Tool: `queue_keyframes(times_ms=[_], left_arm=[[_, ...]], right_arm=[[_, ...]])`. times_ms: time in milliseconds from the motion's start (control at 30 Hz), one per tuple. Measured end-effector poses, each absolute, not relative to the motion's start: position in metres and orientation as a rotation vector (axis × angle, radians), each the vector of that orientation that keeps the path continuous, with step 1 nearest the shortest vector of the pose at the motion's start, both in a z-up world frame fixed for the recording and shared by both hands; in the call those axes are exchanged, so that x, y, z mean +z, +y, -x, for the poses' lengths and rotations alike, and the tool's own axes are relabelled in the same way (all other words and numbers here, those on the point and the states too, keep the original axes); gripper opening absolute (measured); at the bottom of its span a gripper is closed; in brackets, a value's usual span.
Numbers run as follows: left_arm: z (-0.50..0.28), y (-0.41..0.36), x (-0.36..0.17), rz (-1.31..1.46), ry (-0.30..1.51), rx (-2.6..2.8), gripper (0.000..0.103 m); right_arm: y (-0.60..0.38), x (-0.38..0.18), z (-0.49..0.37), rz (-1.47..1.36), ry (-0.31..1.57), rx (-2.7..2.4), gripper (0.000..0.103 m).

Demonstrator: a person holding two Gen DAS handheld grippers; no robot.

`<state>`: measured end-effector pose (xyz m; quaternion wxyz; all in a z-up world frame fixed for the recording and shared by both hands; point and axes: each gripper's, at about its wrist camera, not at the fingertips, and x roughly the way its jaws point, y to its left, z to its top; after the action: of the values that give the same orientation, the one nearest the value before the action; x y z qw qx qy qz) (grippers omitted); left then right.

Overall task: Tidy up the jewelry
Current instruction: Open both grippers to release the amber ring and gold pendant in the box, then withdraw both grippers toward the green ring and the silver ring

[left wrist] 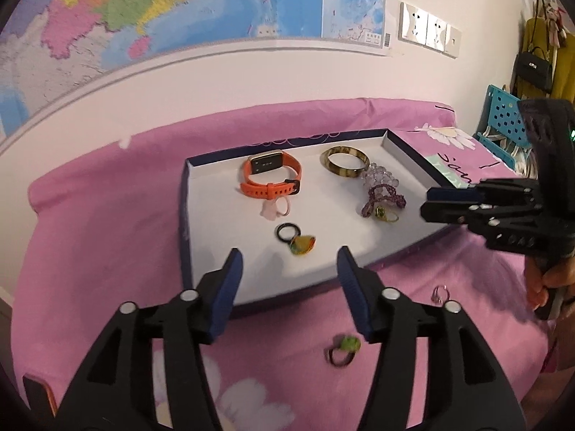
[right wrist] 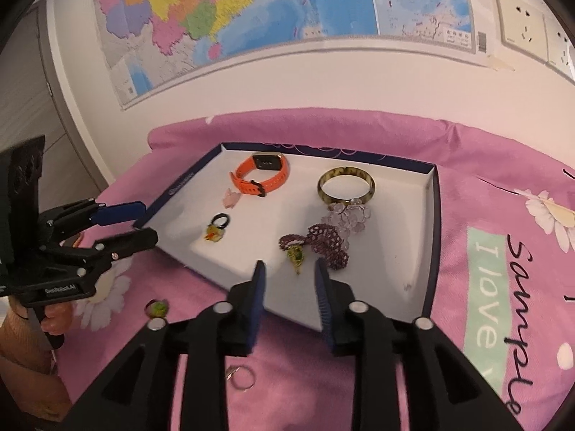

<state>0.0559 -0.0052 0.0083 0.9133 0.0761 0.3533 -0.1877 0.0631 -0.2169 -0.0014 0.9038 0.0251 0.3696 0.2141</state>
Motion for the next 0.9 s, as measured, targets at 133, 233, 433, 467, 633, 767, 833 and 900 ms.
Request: queue_keyframes(times_ms=[133,233,433,467,633,767,833,900], left_arm=[[-0.040,-0.002,0.005,-0.166,0.725,-0.364,0.065],[-0.029,-0.001,0.004,-0.171,0.717,-0.360,0.069],[-0.015,0.000,0.001,-0.168,0.717,-0.358,0.076],[-0.013,0.000,0.000,-0.165,0.721,-0.361,0.076],[-0.008,0.003,-0.004,-0.157,0.734,-0.353,0.076],[-0.005,0.003,-0.009,-0.166,0.744,-0.343,0.076],[-0.004,0.004,-0.012,-0.165,0.753,-0.344,0.076],[-0.002,0.004,-0.015,-0.166,0.761,-0.350,0.076]], right_arm=[[-0.216,0.005,-0.044,-0.032,0.732,0.445,0.043],[-0.213,0.003,-0.034,-0.011,0.737,0.446,0.051],[-0.208,-0.008,-0.021,0.009,0.761,0.442,0.055],[-0.208,-0.010,-0.020,0.001,0.766,0.443,0.055],[-0.209,-0.023,-0.013,-0.026,0.802,0.440,0.055],[-0.209,-0.027,-0.009,-0.036,0.814,0.435,0.061],[-0.208,-0.028,-0.007,-0.035,0.817,0.436,0.061],[-0.208,-0.028,-0.006,-0.032,0.819,0.437,0.061]])
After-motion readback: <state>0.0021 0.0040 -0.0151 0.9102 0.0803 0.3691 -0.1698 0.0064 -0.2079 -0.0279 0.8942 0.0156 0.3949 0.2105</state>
